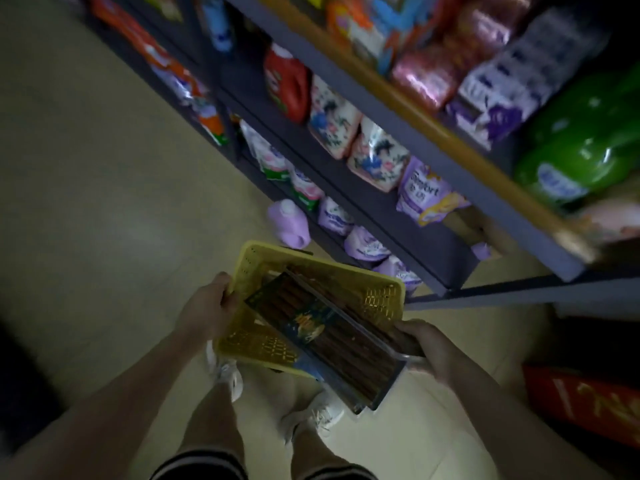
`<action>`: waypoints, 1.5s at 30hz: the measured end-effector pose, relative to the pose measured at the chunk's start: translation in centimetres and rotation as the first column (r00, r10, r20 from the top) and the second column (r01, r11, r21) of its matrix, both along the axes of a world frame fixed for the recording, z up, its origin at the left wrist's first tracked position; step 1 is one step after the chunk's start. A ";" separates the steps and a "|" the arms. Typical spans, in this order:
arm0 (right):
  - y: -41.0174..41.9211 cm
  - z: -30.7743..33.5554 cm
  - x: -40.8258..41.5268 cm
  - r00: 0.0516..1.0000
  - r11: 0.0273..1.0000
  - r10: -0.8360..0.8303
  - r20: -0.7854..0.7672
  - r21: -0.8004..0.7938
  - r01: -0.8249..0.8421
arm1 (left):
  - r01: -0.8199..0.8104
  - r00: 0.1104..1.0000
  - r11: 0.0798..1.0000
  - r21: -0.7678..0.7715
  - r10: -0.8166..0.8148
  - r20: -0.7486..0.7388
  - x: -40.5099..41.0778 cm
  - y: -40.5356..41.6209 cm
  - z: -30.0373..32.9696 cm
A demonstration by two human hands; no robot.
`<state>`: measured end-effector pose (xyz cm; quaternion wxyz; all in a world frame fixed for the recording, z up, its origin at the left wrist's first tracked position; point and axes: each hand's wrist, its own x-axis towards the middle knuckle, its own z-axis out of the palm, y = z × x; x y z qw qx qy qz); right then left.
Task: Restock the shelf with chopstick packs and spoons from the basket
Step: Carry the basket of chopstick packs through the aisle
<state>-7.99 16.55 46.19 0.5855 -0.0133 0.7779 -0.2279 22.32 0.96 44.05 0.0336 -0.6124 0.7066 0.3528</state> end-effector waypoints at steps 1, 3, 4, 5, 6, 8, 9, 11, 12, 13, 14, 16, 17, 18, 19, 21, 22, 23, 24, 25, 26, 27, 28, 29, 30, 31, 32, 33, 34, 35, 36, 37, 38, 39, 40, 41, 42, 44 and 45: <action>-1.5 1.6 1.1 0.999 0.999 0.044 -0.013 -0.016 -0.044 | -0.039 0.999 0.999 -0.016 0.039 -0.023 1.6 -0.4 1.4; -4.6 4.0 3.6 0.994 0.992 0.111 -0.023 -0.057 -0.112 | -0.110 0.993 0.992 -0.053 0.107 -0.048 5.0 -1.4 3.7; -6.4 5.3 5.2 0.989 0.987 0.143 -0.026 -0.075 -0.145 | -0.151 0.988 0.986 -0.072 0.148 -0.052 6.9 -2.0 4.7; -8.1 6.3 6.8 0.984 0.981 0.176 -0.025 -0.084 -0.177 | -0.196 0.980 0.977 -0.089 0.191 -0.058 8.8 -2.8 5.4; -9.9 6.9 8.3 0.977 0.972 0.213 -0.026 -0.093 -0.214 | -0.237 0.971 0.966 -0.103 0.231 -0.067 10.8 -3.7 6.0; -14.0 8.2 11.7 0.958 0.952 0.283 -0.036 -0.108 -0.285 | -0.302 0.953 0.945 -0.128 0.294 -0.077 14.6 -5.8 6.8; -16.1 8.9 13.5 0.951 0.944 0.307 -0.037 -0.117 -0.309 | -0.336 0.941 0.931 -0.140 0.327 -0.084 16.5 -7.0 7.1; -20.3 9.8 17.2 0.933 0.927 0.356 -0.047 -0.109 -0.359 | -0.389 0.921 0.907 -0.164 0.377 -0.098 20.4 -9.6 7.5; -22.1 10.5 18.9 0.930 0.924 0.365 -0.050 -0.105 -0.368 | -0.402 0.915 0.900 -0.167 0.390 -0.103 21.8 -10.8 7.7; -24.3 10.7 20.7 0.927 0.920 0.373 -0.049 -0.108 -0.376 | -0.414 0.910 0.894 -0.169 0.401 -0.108 23.6 -12.5 7.9; -26.5 10.8 22.3 0.928 0.922 0.370 -0.049 -0.104 -0.373 | -0.425 0.905 0.890 -0.167 0.410 -0.115 25.4 -14.1 8.3; -31.1 10.9 25.0 0.928 0.923 0.370 -0.051 -0.099 -0.373 | -0.445 0.895 0.879 -0.171 0.426 -0.137 28.5 -17.8 9.0; -33.6 11.0 26.5 0.927 0.920 0.374 -0.043 -0.113 -0.376 | -0.458 0.887 0.872 -0.172 0.438 -0.146 30.0 -20.0 9.3; -36.1 11.1 27.8 0.925 0.917 0.377 -0.034 -0.128 -0.378 | -0.477 0.877 0.862 -0.171 0.455 -0.153 31.4 -22.3 9.6; -38.7 11.2 29.1 0.922 0.912 0.386 -0.026 -0.139 -0.386 | -0.498 0.865 0.851 -0.166 0.476 -0.158 32.6 -24.5 9.9; -43.6 11.0 31.0 0.910 0.901 0.414 -0.003 -0.144 -0.410 | -0.533 0.844 0.831 -0.157 0.509 -0.171 34.9 -28.9 10.0; -46.4 10.5 31.8 0.903 0.892 0.428 0.027 -0.170 -0.418 | -0.549 0.833 0.823 -0.144 0.525 -0.175 35.9 -31.1 9.9; -49.3 9.9 32.3 0.893 0.881 0.448 0.041 -0.191 -0.433 | -0.561 0.824 0.818 -0.124 0.539 -0.173 36.9 -33.5 9.7; -52.3 9.7 33.1 0.885 0.873 0.463 0.044 -0.193 -0.447 | -0.570 0.818 0.814 -0.110 0.551 -0.164 37.7 -35.9 9.6; -55.5 9.4 33.8 0.874 0.861 0.486 0.029 -0.188 -0.473 | -0.576 0.815 0.811 -0.104 0.560 -0.150 38.6 -38.7 9.4; -58.8 9.2 34.5 0.863 0.849 0.505 0.031 -0.197 -0.490 | -0.584 0.810 0.806 -0.097 0.570 -0.138 39.3 -41.5 9.3; -62.4 8.8 35.3 0.852 0.839 0.522 0.040 -0.206 -0.504 | -0.595 0.802 0.799 -0.090 0.583 -0.129 39.9 -44.5 9.2; -66.0 8.7 36.1 0.840 0.829 0.540 0.050 -0.207 -0.520 | -0.606 0.794 0.791 -0.084 0.596 -0.121 40.5 -47.5 9.3; -69.7 8.6 36.9 0.828 0.820 0.558 0.053 -0.188 -0.541 | -0.618 0.785 0.781 -0.083 0.609 -0.114 41.0 -50.5 9.5; -73.3 8.7 37.7 0.821 0.815 0.567 0.064 -0.187 -0.548 | -0.631 0.775 0.771 -0.080 0.623 -0.108 41.5 -53.3 9.8; -76.7 9.0 38.6 0.819 0.812 0.570 0.068 -0.198 -0.549 | -0.640 0.768 0.764 -0.079 0.633 -0.097 42.1 -56.1 10.2; -80.1 9.4 39.5 0.813 0.802 0.579 0.059 -0.219 -0.556 | -0.644 0.765 0.761 -0.080 0.638 -0.085 42.8 -58.9 10.7; -83.4 10.2 40.5 0.810 0.793 0.586 0.035 -0.228 -0.564 | -0.649 0.761 0.757 -0.082 0.643 -0.082 43.7 -61.5 11.2; -86.7 10.7 41.5 0.798 0.775 0.602 0.001 -0.242 -0.584 | -0.661 0.750 0.746 -0.083 0.655 -0.086 44.6 -63.9 11.8; -89.8 11.5 42.8 0.792 0.762 0.611 -0.017 -0.260 -0.593 | -0.677 0.736 0.731 -0.084 0.670 -0.096 45.6 -66.3 12.3; -92.9 12.2 44.2 0.786 0.751 0.618 -0.017 -0.286 -0.596 | -0.694 0.720 0.715 -0.087 0.685 -0.111 46.6 -68.7 12.8; -96.0 12.7 45.6 0.786 0.749 0.618 -0.017 -0.292 -0.595 | -0.710 0.704 0.698 -0.095 0.699 -0.126 47.9 -71.0 13.0; -99.2 12.8 47.1 0.780 0.742 0.624 -0.034 -0.287 -0.606 | -0.727 0.686 0.679 -0.105 0.714 -0.137 49.2 -73.5 13.1; -102.1 12.9 48.7 0.773 0.734 0.632 -0.051 -0.281 -0.618 | -0.741 0.671 0.662 -0.113 0.727 -0.144 50.7 -75.8 13.2; -105.1 12.8 50.3 0.773 0.732 0.631 -0.061 -0.284 -0.620 | -0.751 0.660 0.650 -0.115 0.736 -0.151 52.2 -78.3 13.3; -108.0 12.7 52.0 0.787 0.741 0.615 -0.053 -0.305 -0.599 | -0.756 0.654 0.644 -0.116 0.739 -0.159 53.8 -80.9 13.2; -110.9 12.3 53.7 0.794 0.750 0.606 -0.040 -0.306 -0.587 | -0.760 0.650 0.640 -0.116 0.742 -0.165 55.5 -83.6 13.0; -116.2 11.6 57.3 0.791 0.751 0.612 -0.022 -0.300 -0.589 | -0.763 0.646 0.635 -0.120 0.744 -0.170 59.2 -89.0 12.7; -118.8 11.7 59.3 0.789 0.750 0.614 -0.017 -0.297 -0.591 | -0.761 0.648 0.639 -0.115 0.741 -0.174 61.2 -91.8 12.6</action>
